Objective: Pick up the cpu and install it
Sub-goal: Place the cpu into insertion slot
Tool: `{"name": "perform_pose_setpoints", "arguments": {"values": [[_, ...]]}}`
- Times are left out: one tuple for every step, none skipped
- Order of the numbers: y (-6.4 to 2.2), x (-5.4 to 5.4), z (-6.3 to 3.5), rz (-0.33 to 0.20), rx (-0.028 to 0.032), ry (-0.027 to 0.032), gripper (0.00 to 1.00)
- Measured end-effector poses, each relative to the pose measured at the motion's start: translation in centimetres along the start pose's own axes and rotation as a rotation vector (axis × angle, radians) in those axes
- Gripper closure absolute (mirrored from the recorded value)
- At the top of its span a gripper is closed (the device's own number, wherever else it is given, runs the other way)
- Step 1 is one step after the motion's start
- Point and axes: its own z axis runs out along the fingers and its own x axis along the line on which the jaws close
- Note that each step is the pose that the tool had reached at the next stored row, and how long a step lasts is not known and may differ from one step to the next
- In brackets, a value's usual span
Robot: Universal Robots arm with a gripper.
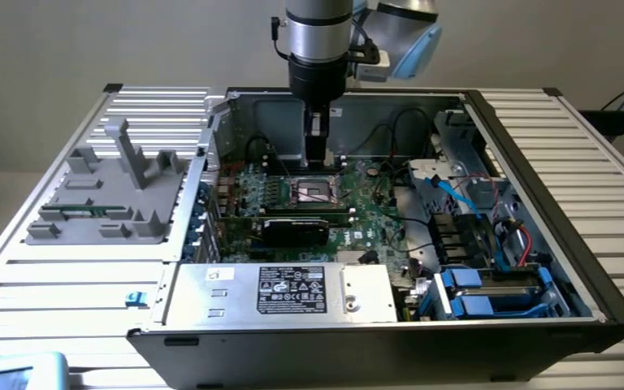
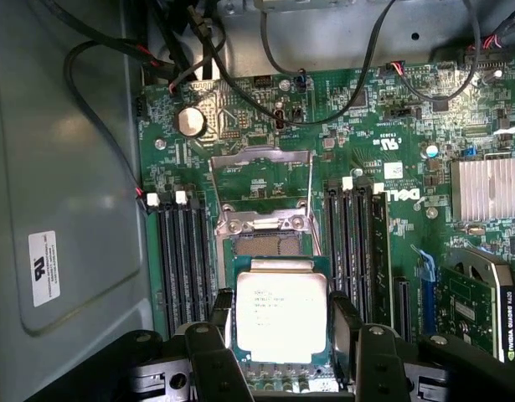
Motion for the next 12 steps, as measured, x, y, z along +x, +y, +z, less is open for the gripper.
{"name": "perform_pose_setpoints", "arguments": {"values": [[-0.11, 0.0, 0.02, 0.0, -0.0085, 0.0009, 0.45], [-0.23, 0.0, 0.04, -0.001, -0.0193, 0.0018, 0.45], [-0.37, 0.0, 0.07, -0.001, -0.0315, 0.0028, 0.45], [-0.53, 0.0, 0.12, -0.002, -0.0404, 0.0037, 0.45], [-0.64, -0.1, 0.22, -0.002, -0.0458, 0.0043, 0.45], [-0.71, -0.1, 0.34, -0.002, -0.0481, 0.0044, 0.45], [-0.77, -0.1, 0.49, -0.002, -0.0489, 0.0043, 0.45], [-0.79, -0.1, 0.65, -0.003, -0.0493, 0.0039, 0.45], [-0.8, -0.1, 0.81, -0.003, -0.0494, 0.0034, 0.45], [-0.81, -0.1, 0.99, -0.003, -0.0495, 0.0031, 0.45], [-0.82, -0.1, 1.18, -0.004, -0.0495, 0.0027, 0.45], [-0.83, -0.1, 1.36, -0.004, -0.0494, 0.0023, 0.45]]}}
